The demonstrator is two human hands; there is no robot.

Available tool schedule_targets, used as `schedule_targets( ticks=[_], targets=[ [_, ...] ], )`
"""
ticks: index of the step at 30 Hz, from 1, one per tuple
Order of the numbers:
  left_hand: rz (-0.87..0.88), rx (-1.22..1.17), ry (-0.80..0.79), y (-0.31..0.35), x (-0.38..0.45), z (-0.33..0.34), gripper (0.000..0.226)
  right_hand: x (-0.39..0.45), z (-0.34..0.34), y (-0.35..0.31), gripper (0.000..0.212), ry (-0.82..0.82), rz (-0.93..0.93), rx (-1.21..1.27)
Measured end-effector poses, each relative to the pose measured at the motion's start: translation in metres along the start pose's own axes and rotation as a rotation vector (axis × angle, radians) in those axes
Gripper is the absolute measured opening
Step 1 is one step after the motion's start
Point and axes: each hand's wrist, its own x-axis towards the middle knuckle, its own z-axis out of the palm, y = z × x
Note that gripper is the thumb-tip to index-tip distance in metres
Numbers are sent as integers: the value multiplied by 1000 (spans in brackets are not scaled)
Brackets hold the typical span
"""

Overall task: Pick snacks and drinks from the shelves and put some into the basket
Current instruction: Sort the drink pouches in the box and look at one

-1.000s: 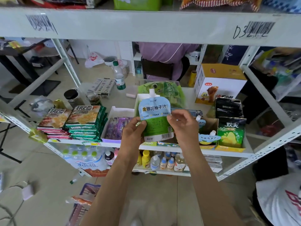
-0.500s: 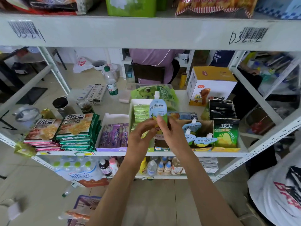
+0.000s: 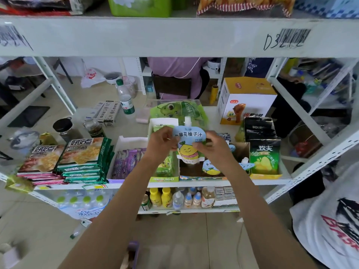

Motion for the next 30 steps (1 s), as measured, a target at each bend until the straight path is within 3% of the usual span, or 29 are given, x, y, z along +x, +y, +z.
schedule_targets(
  ticks=[3, 5, 11, 15, 24, 30],
  targets=[
    [-6, 104, -9, -15, 14, 5, 27, 17, -14, 4, 9, 21, -72, -69],
    [-44, 143, -5, -26, 20, 12, 31, 26, -19, 6, 10, 15, -109, -155],
    [-101, 311, -31, -54, 29, 35, 21, 42, -14, 33, 2, -81, -68, -388],
    [-116, 442, -64, -61, 31, 49, 8, 44, -9, 47, 10, -171, -46, -501],
    [-130, 682, -134, -73, 28, 59, 21, 46, 2, 63, 5, -333, 6, -594],
    [-140, 669, -118, -82, 30, 58, 26, 50, 2, 61, 8, -384, 37, -638]
  ],
)
